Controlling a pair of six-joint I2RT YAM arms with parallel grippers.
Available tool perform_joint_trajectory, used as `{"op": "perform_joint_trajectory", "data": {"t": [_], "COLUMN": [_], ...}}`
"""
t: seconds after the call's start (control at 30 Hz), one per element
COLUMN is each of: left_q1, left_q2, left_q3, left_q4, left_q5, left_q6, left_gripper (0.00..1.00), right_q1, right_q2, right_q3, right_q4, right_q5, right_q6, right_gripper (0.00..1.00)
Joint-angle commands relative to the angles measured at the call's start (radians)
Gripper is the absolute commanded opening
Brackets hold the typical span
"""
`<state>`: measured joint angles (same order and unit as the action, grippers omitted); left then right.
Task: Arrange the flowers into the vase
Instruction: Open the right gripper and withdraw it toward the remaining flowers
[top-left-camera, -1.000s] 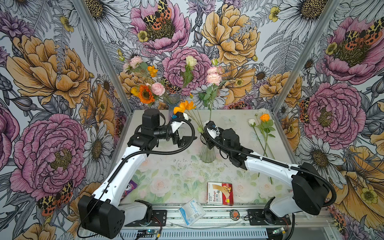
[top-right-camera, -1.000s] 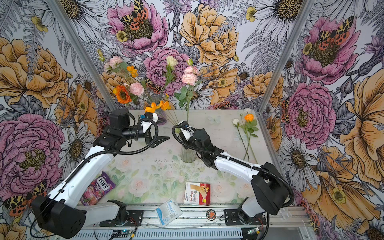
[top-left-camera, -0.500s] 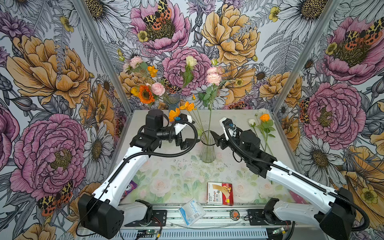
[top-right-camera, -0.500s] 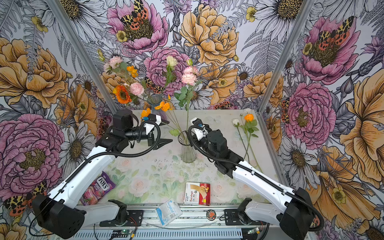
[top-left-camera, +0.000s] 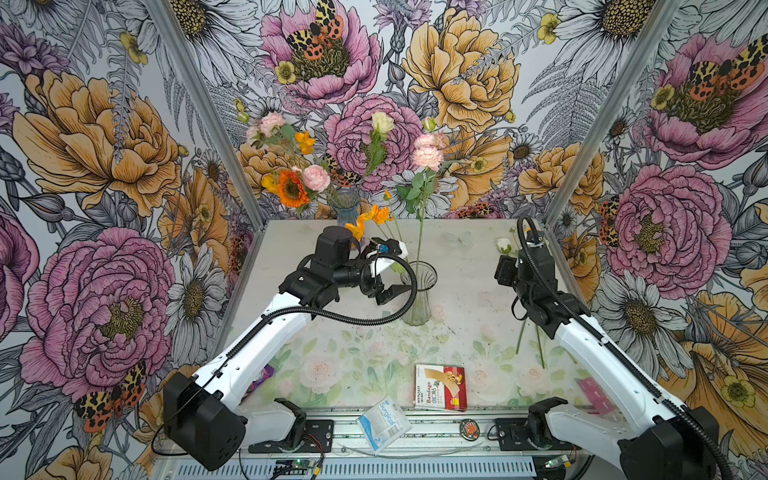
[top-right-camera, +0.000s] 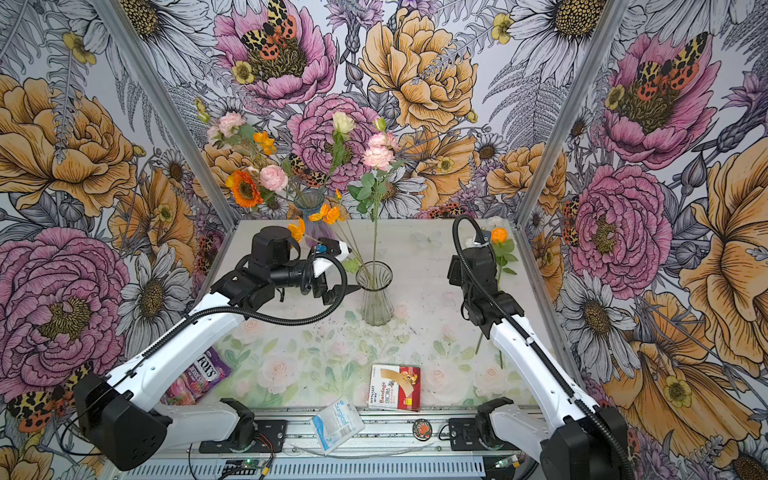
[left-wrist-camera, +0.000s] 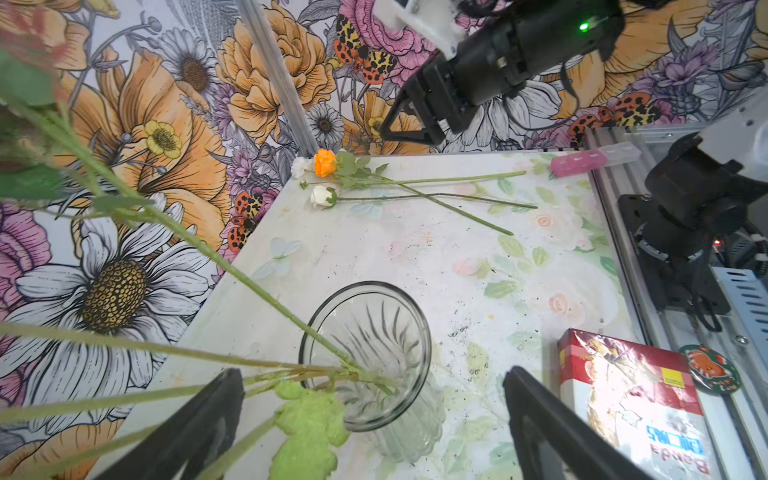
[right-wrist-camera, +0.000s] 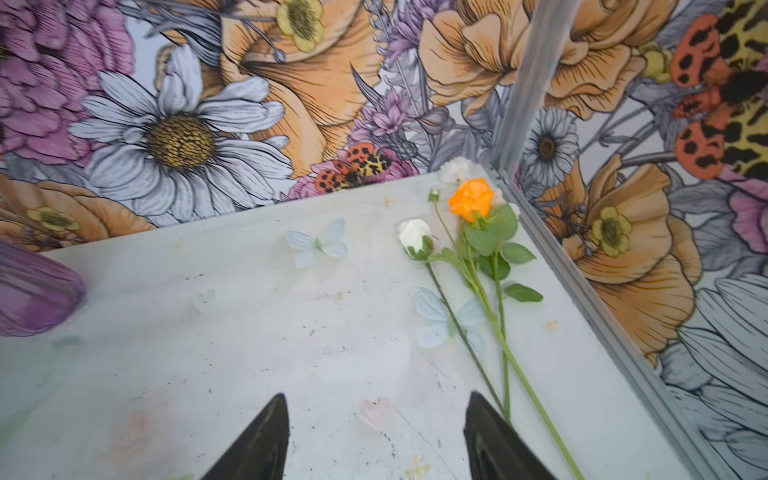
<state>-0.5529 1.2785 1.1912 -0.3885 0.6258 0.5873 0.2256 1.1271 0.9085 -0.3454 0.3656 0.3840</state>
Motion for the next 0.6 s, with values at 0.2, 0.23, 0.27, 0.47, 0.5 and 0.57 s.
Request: {"op": "perform_joint_trajectory", "data": {"t": [0.2,0.23,0.27,0.47,0.5,0.57], "left_q1": [-0.058,-0.045,-0.038,0.036,0.049,0.060], "left_q2": [0.023,0.015,0.007,-0.028,-0.036,-0.059], "left_q3": [0.006,0.004,-0.001,-0.018,-0.028,-0.048], "left_q4": [-0.018,-0.013,-0.007,0.003,0.002,-0.009], "left_q5": [-0.142,-0.166,-0.200,-0.217,-0.202,-0.201], "left_q6": [0.044,0.043,0.046,-0.057,-0.086,-0.127], "left_gripper": [0.99,0.99,0.99,0.99,0.99,0.99], "right_q1": [-0.295,-0.313,-0.324,-0.340,-0.344,-0.354], "right_q2": [0.223,0.247,0.265,0.299,0.303,0.312], "right_q3": [-0.027,-0.021,-0.015,-0.004,-0.004,-0.002], "right_q4": [-0.081,-0.081,-0.081,-0.080,-0.079,-0.079], "right_q5": [-0.208,-0.224,-0.245,-0.296,-0.290,-0.285], "right_q6": [0.034,0.031,0.030,0.013,0.007,-0.002], "right_gripper": [0.53,0.53,0.52,0.52,0.52,0.52]}}
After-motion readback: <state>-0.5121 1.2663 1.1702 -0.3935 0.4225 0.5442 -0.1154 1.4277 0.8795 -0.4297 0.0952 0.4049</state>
